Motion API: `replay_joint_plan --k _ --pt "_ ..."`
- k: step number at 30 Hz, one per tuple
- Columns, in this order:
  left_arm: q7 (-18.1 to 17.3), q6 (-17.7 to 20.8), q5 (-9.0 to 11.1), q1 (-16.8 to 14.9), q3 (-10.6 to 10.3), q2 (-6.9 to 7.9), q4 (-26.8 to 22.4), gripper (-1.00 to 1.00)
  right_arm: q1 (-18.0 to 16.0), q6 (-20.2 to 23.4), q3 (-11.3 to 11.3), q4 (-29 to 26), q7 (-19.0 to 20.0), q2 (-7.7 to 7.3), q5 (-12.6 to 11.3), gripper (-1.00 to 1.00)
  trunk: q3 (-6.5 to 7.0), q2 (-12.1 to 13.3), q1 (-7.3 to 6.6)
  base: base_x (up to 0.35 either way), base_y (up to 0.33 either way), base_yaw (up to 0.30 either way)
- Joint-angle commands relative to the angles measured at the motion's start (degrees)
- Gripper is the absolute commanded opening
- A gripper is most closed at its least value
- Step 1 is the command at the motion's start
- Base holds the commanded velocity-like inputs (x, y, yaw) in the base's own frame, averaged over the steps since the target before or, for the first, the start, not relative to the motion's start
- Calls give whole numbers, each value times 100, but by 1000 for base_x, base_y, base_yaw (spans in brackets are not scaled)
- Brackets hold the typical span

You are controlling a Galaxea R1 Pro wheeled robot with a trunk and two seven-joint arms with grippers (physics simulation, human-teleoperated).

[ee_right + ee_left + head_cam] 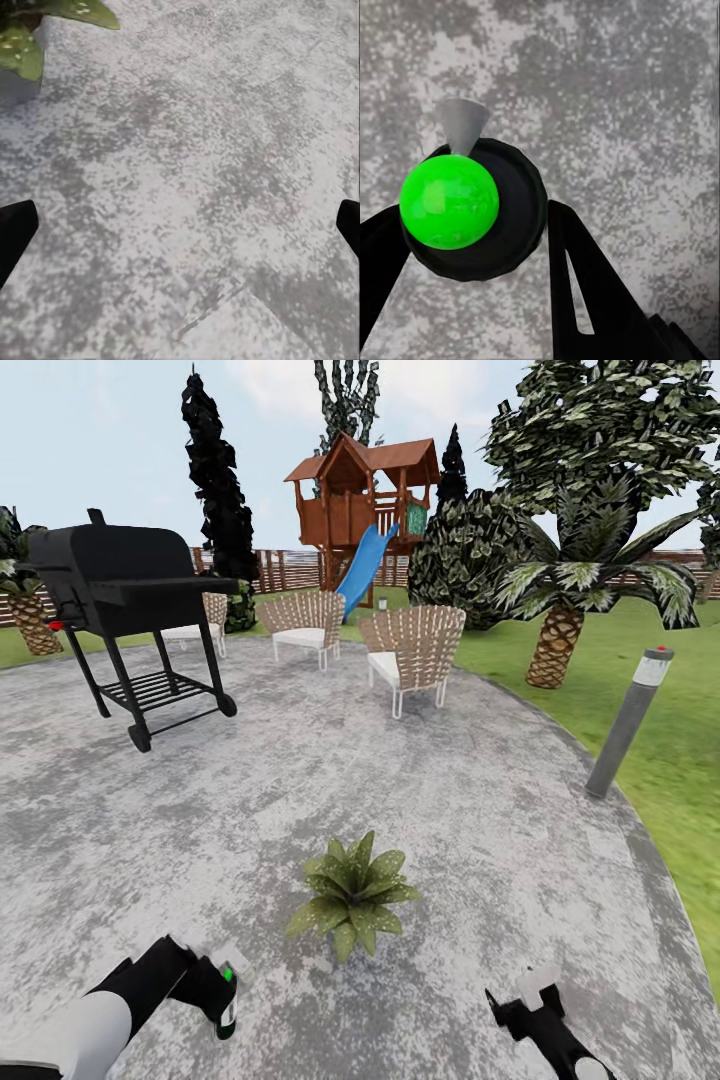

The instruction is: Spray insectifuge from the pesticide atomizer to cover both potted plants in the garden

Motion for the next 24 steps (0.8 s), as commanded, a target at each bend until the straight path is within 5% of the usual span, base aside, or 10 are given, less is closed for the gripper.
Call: replay_joint_plan --k 1,3,5,8,10,12,17,18,20,24 --pt "-35 -103 -10 0 -49 6 -10 -100 -3 -17 61 -260 404 4 33 100 -6 -2 -1 -1 1 0" --pt "-65 -273 -31 0 -94 2 -11 -100 -6 -6 254 -581 1050 5 48 100 -6 -2 -1 0 0 0" --pt "-388 -377 -80 -19 -130 -8 -22 -100 -40 2 685 -761 1910 5 133 100 -6 -2 -1 0 0 0" --pt "-1177 -848 -468 -45 -328 -28 -30 -100 -136 26 1163 -1107 2480 5 204 100 -6 -2 -1 0 0 0" --pt "-1270 -919 -678 -45 -530 -76 -30 -100 -272 445 1210 -1151 2919 58 445 100 -6 -2 -1 0 0 0" --pt "-1277 -928 -743 -44 -670 -123 -30 -100 -289 589 1254 -1154 3095 245 541 100 -6 -2 -1 0 0 0" --pt "-1279 -937 -791 -38 -723 -216 -30 -100 -303 633 1931 -1164 3140 470 678 100 -6 -2 -1 0 0 0" --pt "-1279 -937 -795 -36 -790 -232 -30 -100 -307 635 1996 -1165 3141 517 684 -100 -6 -2 -1 0 0 0" --pt "-1273 -936 -787 -35 -1345 -334 -30 -100 -311 631 2066 -1166 3149 577 682 -100 -6 -2 -1 0 0 0" --pt "-1271 -940 -792 -19 -1426 -526 -23 -100 -311 628 2083 -1149 3152 759 689 -100 -6 -2 -1 0 0 0"
